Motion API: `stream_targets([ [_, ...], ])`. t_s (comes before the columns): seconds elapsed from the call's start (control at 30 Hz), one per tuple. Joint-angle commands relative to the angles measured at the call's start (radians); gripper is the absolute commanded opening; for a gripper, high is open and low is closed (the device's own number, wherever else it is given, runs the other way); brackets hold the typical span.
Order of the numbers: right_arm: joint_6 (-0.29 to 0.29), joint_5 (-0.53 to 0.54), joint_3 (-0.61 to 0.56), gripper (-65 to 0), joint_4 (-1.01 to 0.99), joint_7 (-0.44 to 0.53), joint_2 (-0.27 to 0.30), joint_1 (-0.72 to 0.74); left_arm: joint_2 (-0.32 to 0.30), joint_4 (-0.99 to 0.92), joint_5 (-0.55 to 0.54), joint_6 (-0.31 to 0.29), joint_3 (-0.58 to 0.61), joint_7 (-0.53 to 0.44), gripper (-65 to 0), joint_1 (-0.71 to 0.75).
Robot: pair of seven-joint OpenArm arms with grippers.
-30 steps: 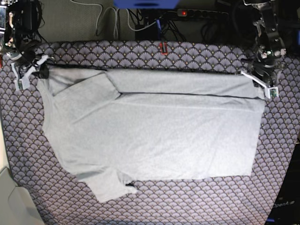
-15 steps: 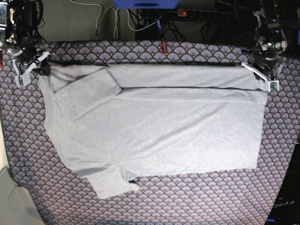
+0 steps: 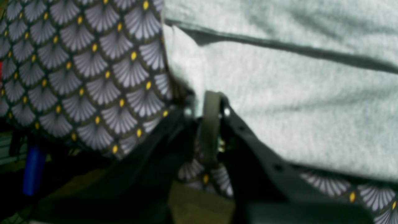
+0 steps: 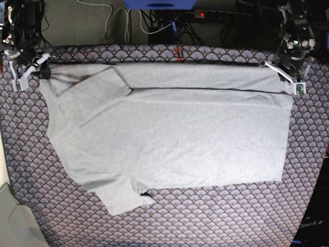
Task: Fold the T-shirt properly
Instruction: 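Grasp the collar edge with both grippers and smooth it flat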
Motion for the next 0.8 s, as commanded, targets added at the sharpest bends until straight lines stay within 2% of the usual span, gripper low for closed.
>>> stream_targets([
  [0.0,0.000,-0.006,0.011,-65.0,0.009,0.012,0.018,-0.002,-0.014,0.020,0.009,0.011,-0.008,-0.014,-64.6,-0.001],
  [0.37,0.000,-0.006,0.016,-65.0,0.009,0.005,0.018,-0.021,-0.014,0.020,0.009,0.011,-0.008,-0.014,-64.5,0.004],
  [0.43,0.000,-0.006,0.017,-61.0,0.009,0.005,0.017,-0.021,-0.014,0.020,0.009,0.011,-0.010,-0.014,-64.0,0.002],
  [0.5,0.000,-0.006,0.017,-54.4,0.009,0.005,0.017,-0.021,-0.014,0.020,0.009,0.011,-0.025,-0.014,-58.6,0.004],
  [0.6,0.000,-0.006,0.017,-44.2,0.009,0.005,0.017,-0.023,-0.007,0.020,0.008,0.011,-0.056,-0.014,-43.2,0.002],
  [0.67,0.000,-0.006,0.019,-38.5,0.009,0.005,0.017,-0.023,-0.007,0.020,0.008,0.011,-0.065,-0.014,-35.7,0.001],
  [0.77,0.000,-0.005,0.031,-34.4,0.009,0.005,0.017,-0.023,-0.010,0.020,0.008,0.011,-0.065,-0.014,-30.0,-0.003],
])
